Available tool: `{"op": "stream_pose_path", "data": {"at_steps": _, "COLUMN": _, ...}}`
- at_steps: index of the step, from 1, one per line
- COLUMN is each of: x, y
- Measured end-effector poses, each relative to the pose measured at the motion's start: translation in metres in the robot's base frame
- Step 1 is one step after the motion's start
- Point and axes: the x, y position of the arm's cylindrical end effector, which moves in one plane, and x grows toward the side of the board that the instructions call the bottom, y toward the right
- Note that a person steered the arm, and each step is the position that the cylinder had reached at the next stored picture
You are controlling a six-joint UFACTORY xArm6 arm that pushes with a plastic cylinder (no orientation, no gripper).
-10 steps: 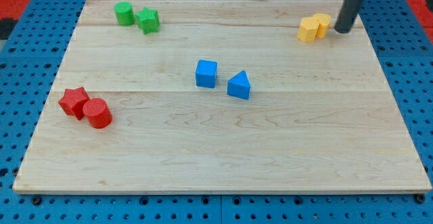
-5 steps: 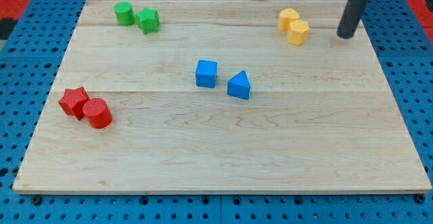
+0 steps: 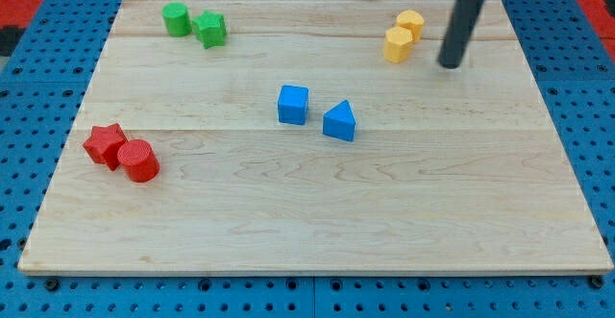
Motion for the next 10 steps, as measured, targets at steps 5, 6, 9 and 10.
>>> {"op": "stream_pose_path", "data": {"at_steps": 5, "x": -0.055, "y": -0.416}}
{"op": "stream_pose_path", "data": {"at_steps": 6, "x": -0.073, "y": -0.438}}
{"op": "stream_pose_path", "data": {"at_steps": 9, "x": -0.115, "y": -0.385}}
{"op": "stream_pose_path", "data": {"at_steps": 10, "x": -0.117, "y": -0.350}}
